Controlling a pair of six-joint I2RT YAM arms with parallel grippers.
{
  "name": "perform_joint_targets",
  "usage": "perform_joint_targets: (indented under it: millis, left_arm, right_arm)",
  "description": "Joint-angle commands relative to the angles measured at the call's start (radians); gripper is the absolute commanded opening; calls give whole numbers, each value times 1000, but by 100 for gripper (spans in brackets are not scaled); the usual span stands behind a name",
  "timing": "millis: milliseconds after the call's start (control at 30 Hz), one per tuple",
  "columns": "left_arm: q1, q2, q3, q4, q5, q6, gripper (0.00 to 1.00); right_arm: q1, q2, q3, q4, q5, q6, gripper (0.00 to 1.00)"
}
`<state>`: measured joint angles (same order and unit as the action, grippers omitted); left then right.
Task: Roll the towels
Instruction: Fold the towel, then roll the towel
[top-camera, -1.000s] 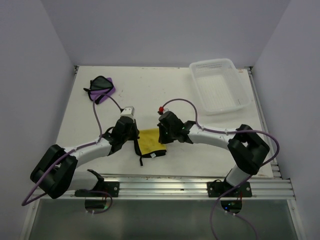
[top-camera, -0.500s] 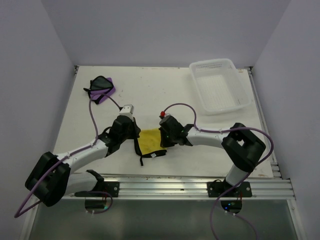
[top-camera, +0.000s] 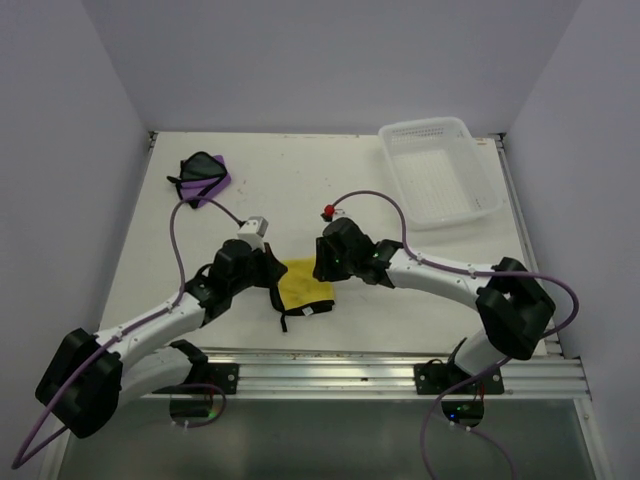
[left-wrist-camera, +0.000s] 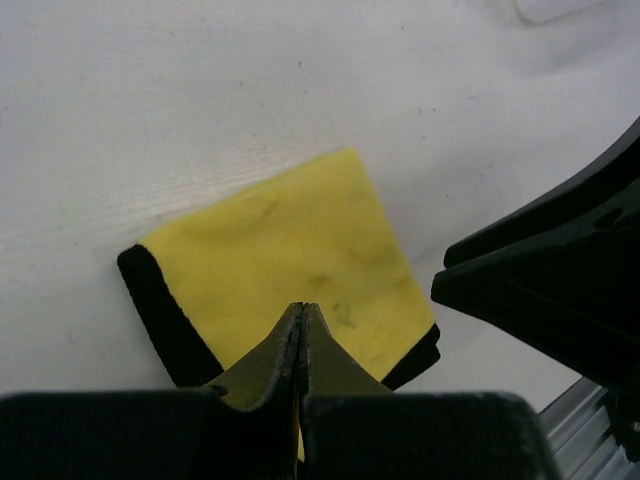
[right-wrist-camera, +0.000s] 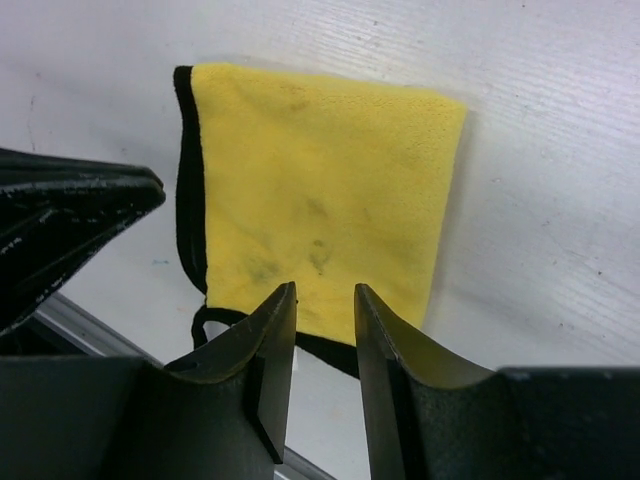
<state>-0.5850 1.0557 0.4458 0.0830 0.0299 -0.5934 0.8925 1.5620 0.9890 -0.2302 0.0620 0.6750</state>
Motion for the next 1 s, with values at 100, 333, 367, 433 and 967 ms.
perform_joint_targets:
  millis: [100, 333, 367, 433, 967]
  left_arm:
    - [-18, -7, -107, 75, 88, -58, 2]
    - [-24, 47, -137, 139, 99, -74, 0]
    - [-22, 62, -136, 144, 99, -74, 0]
    - [-24, 72, -136, 150, 97, -72, 0]
    - [-30, 70, -170, 153, 64, -78, 0]
  right_arm:
    - [-17, -29, -52, -2, 59, 66, 40]
    - [-35, -19, -121, 55, 36, 97, 40]
    - [-36, -16, -124, 60, 35, 101, 41]
    - [-35, -7, -145, 84, 19, 121, 40]
    - [-35, -5, -262, 198, -54, 250, 43]
